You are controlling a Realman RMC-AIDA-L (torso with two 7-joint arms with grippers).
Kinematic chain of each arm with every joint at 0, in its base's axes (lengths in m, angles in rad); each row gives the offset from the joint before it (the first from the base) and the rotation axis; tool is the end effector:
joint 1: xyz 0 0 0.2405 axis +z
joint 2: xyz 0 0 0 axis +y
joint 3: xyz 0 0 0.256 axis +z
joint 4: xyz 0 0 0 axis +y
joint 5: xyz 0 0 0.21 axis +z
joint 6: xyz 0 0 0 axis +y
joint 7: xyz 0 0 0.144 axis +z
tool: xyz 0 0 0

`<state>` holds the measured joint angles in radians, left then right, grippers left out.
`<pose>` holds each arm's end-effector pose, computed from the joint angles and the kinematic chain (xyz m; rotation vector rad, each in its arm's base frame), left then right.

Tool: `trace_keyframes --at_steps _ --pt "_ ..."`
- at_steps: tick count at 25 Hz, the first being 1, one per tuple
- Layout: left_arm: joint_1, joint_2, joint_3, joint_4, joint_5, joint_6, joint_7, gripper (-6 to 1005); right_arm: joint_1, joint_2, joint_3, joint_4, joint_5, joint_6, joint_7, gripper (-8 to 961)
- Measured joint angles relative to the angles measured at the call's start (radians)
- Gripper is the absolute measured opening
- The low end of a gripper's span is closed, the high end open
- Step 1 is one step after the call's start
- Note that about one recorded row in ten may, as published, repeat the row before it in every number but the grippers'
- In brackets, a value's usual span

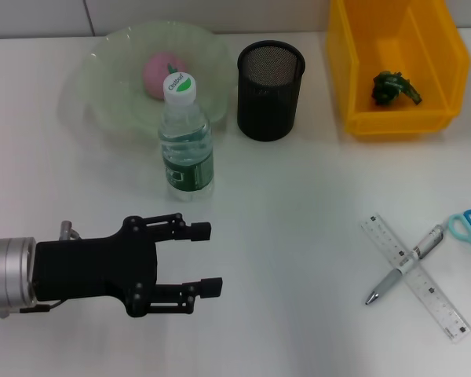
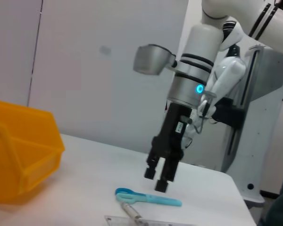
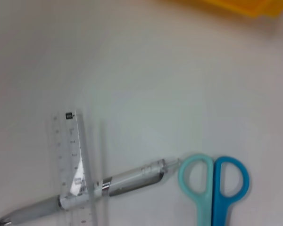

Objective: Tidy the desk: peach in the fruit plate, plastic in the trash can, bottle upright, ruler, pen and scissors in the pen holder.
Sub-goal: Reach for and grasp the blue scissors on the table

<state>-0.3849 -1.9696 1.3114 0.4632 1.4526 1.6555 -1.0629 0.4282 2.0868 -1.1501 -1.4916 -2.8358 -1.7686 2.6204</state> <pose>-0.2720 0.2576 -0.0271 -2.9293 -0.3833 -0.9392 0.2622 0.3098 0.0677 -2.2198 1.3490 -0.6509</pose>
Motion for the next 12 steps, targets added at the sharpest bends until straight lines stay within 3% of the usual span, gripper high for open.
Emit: trace_keyframes --at_steps 12 --pt "-0.013 -0.006 0.0 0.0 0.0 -0.021 0.0 768 -0.041 0.001 -0.018 0.06 0.005 0.084 0.003 729"
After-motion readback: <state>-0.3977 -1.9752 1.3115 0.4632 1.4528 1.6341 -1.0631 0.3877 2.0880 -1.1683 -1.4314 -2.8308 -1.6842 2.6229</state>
